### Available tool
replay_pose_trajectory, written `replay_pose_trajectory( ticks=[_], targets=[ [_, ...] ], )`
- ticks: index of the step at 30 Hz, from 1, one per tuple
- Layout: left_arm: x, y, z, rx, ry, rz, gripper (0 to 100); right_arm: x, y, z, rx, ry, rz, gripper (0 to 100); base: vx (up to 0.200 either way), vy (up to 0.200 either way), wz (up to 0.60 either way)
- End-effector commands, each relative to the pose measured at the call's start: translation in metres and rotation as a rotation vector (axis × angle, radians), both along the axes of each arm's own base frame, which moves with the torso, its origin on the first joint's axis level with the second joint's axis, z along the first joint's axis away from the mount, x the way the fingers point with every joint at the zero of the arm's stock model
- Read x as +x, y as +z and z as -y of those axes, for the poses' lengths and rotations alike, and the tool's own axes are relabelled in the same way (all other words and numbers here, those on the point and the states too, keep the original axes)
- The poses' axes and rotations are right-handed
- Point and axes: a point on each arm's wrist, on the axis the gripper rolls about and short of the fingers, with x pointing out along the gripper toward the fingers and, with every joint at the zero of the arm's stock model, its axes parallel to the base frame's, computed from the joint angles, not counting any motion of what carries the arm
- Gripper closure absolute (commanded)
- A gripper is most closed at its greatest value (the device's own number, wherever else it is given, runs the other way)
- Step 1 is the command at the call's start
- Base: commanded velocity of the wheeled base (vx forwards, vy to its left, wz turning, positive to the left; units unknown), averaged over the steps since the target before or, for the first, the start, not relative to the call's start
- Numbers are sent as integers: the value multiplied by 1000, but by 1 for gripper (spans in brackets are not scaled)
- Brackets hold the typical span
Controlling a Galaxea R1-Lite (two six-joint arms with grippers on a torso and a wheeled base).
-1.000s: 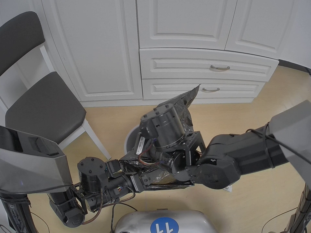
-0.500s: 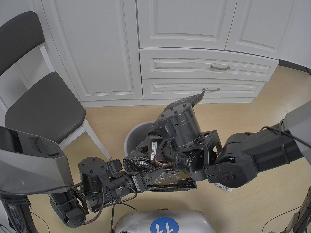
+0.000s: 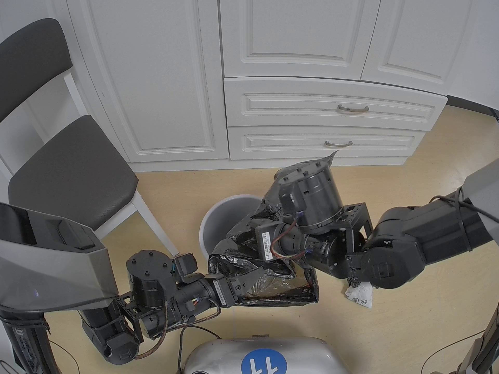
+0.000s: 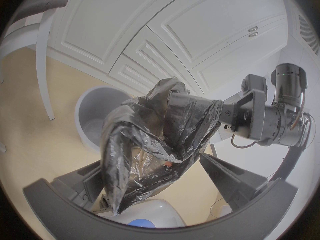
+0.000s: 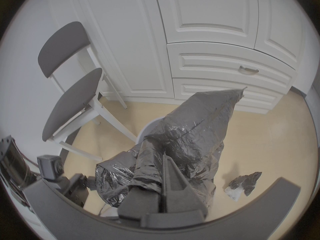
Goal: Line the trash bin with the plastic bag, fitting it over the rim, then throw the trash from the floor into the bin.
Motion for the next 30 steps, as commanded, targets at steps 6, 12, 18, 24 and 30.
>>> replay_pose_trajectory(
  ticks=[6,12,18,24,30],
  targets=[
    [2,-8,2,16,-2,-17,0,1,5,20,-37,40,1,100,0,0,0],
    [5,-10,3,17,1,-18,0,0,-2,24,-66,43,-12,100,0,0,0],
    [4,-11,3,19,4,-19,0,0,-6,31,-82,30,-27,100,0,0,0],
    [3,-13,4,26,-2,-25,0,-3,1,37,-68,25,-18,100,0,0,0],
    [3,-14,4,28,-2,-27,0,-4,0,37,-74,27,-18,100,0,0,0]
  ],
)
